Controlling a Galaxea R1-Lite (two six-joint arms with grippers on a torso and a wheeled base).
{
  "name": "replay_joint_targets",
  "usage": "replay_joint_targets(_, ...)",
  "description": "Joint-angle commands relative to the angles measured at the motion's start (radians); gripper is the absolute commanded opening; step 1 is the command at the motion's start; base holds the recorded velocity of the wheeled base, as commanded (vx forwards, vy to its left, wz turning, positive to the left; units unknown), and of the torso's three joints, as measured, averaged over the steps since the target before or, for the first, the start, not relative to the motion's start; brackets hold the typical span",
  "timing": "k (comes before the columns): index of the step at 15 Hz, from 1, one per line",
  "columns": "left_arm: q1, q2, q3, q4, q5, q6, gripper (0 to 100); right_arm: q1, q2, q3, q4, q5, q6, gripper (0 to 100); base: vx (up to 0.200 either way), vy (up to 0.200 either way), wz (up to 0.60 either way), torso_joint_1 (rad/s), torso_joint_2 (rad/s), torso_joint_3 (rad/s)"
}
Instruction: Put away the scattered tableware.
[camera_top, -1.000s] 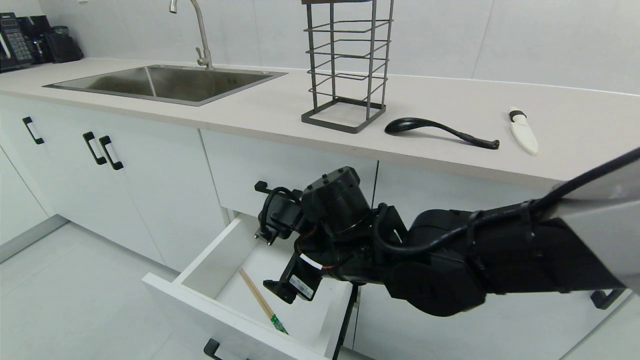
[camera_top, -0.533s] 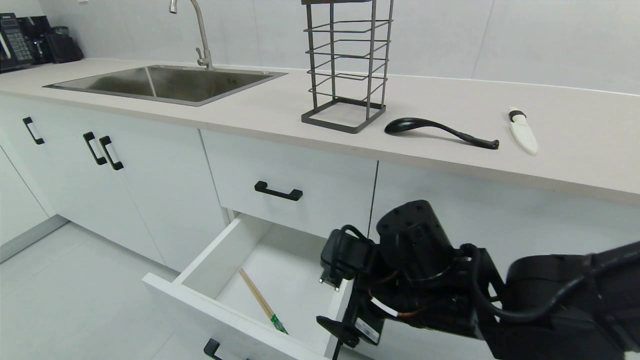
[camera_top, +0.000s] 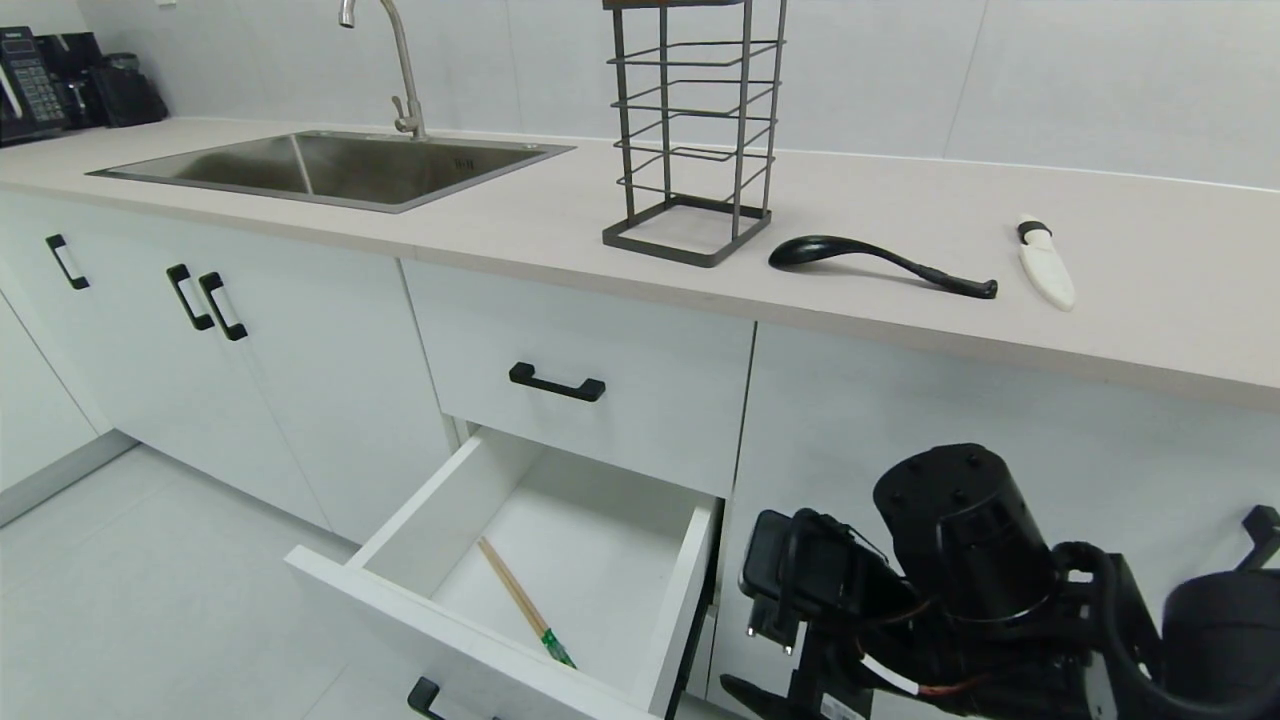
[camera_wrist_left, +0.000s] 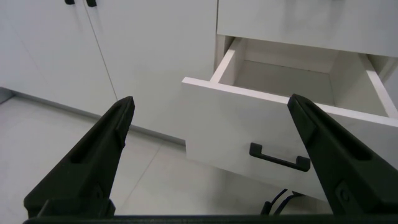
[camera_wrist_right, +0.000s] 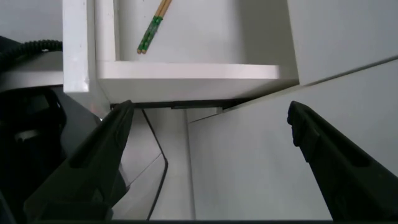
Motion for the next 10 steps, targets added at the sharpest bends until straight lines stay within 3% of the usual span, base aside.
replay_joint_targets(1,0.000,0.001,0.000,0.000,0.000,0.000,100,-0.010,-0.034,0.049,-0.006,0.000,-0.008,100,0.000,0.000,0.00,0.000,0.00,0.000)
replay_joint_targets(6,0.000,0.001,0.000,0.000,0.000,0.000,100,-0.019,-0.092,0.112,-0.006,-0.002,-0.031,100,0.000,0.000,0.00,0.009,-0.02,-0.006)
replay_joint_targets(10,0.000,0.001,0.000,0.000,0.000,0.000,100,-0.017,-0.108,0.115,-0.006,-0.003,-0.033,100,0.000,0.000,0.00,0.206,-0.09,-0.091)
